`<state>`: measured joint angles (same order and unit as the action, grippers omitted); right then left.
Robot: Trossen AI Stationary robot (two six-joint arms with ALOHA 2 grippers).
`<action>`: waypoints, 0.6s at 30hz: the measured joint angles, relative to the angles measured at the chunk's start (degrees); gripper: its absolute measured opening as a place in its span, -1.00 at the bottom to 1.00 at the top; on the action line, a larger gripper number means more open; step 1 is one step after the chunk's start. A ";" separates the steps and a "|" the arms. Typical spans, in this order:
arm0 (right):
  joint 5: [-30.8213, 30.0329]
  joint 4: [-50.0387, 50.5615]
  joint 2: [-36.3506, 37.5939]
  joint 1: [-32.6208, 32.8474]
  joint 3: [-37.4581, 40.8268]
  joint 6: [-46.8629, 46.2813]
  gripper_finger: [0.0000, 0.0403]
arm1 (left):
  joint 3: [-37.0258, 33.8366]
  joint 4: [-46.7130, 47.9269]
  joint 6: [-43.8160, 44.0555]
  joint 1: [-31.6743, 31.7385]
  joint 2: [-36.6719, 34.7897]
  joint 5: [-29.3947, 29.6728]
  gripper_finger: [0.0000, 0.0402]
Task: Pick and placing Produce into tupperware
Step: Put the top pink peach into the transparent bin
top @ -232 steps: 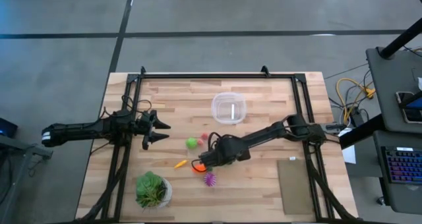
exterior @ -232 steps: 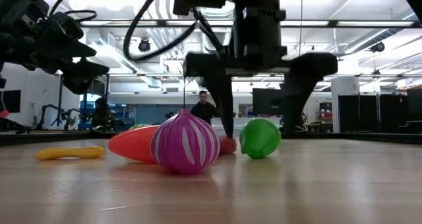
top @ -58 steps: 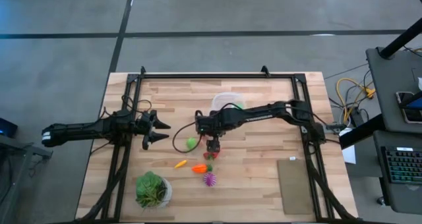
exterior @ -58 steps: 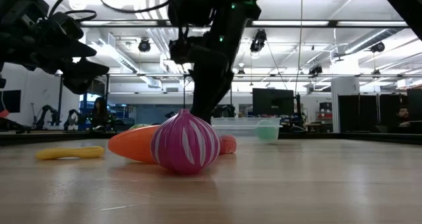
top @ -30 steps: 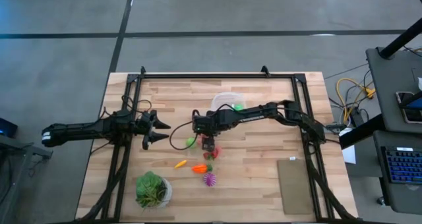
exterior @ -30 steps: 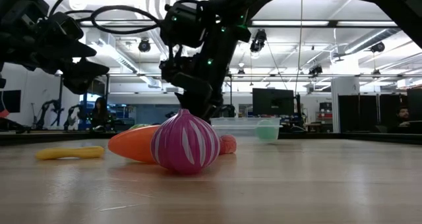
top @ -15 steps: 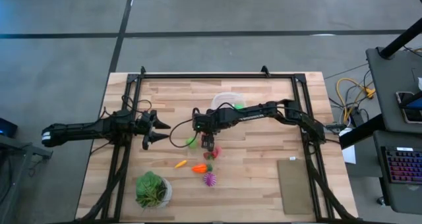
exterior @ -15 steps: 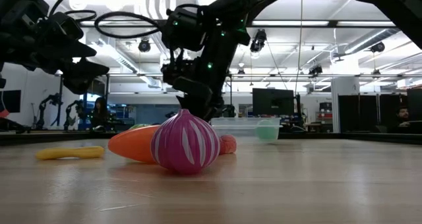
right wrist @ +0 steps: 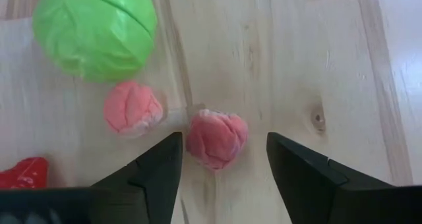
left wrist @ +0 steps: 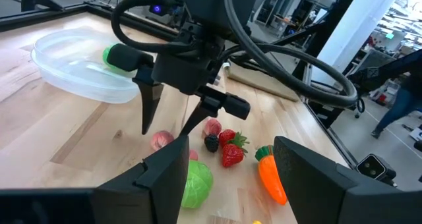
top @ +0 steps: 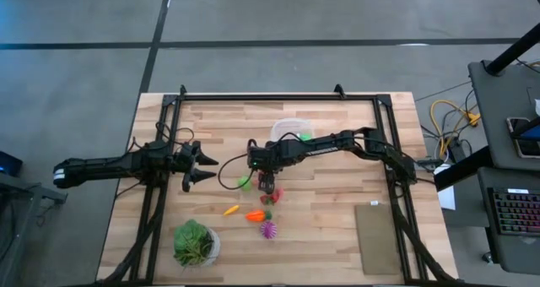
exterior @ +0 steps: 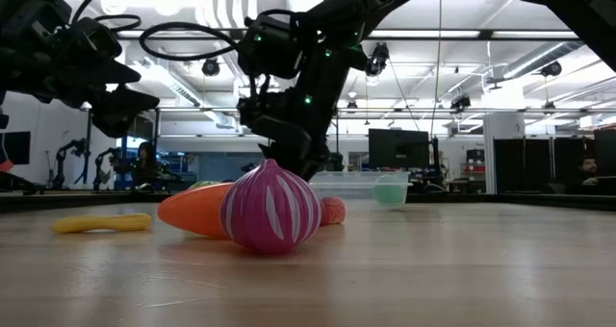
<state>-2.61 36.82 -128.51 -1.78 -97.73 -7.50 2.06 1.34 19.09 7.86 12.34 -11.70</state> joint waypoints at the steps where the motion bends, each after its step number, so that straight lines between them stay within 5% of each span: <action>1: 0.00 0.07 0.00 0.00 0.13 0.02 0.00 | 0.01 -0.02 -0.01 -0.01 -0.01 0.00 0.04; 18: 0.00 -0.15 0.73 -0.13 -1.85 -3.13 -0.40 | -0.02 -0.02 0.00 0.00 -0.02 0.00 0.04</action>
<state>-2.61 36.67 -127.77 -1.91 -99.58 -10.63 2.04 1.32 19.09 7.86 12.32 -11.70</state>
